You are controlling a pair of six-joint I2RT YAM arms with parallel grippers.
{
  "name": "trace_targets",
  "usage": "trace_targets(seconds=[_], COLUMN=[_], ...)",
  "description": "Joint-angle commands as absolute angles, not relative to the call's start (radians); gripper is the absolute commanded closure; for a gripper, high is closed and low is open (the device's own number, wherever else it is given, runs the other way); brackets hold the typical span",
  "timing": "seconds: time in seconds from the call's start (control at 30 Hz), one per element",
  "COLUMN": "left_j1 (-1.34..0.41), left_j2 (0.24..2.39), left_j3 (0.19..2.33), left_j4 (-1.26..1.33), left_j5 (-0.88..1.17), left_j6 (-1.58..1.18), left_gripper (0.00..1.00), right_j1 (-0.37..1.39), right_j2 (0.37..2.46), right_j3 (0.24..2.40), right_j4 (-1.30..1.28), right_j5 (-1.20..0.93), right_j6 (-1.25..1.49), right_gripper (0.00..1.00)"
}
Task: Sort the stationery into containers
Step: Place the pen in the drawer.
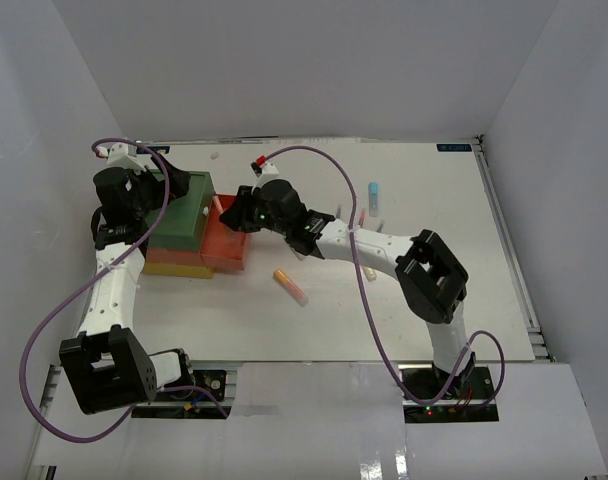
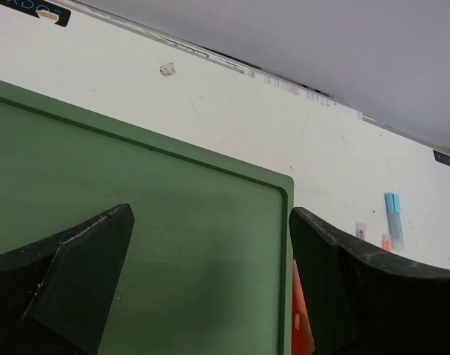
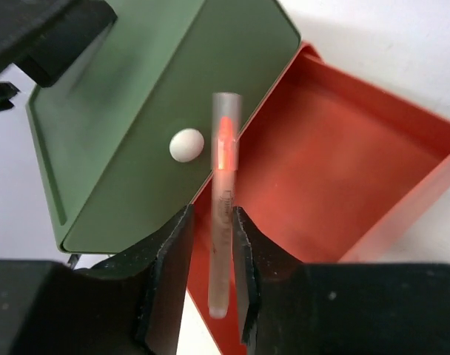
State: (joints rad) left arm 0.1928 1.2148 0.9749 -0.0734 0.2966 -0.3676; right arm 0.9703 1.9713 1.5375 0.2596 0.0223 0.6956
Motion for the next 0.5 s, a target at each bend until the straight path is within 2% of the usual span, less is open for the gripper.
trace_targets(seconds=[0.0,0.1,0.2,0.47], left_j1=[0.193,0.193,0.193,0.193], left_j2=[1.219,1.218,1.216,1.218], left_j3=[0.934,0.934,0.934,0.933], left_j4=[-0.192,-0.193,-0.192,-0.192], left_j5=[0.311,0.311,0.314,0.318], left_j6=[-0.384,-0.384,-0.385,-0.387], left_gripper=[0.02,0.02,0.02,0.02], right_j1=[0.989,0.988,0.988,0.918], right_j2=[1.976,1.941,1.870,1.721], right_j3=[1.606,1.565,1.488,1.341], right_j4=[0.333,0.310,0.292,0.132], right_j5=[0.032,0.101,0.204,0.518], right_j6=[0.738,0.671,0.574,0.307], right_gripper=[0.65,0.50,0.45,0.43])
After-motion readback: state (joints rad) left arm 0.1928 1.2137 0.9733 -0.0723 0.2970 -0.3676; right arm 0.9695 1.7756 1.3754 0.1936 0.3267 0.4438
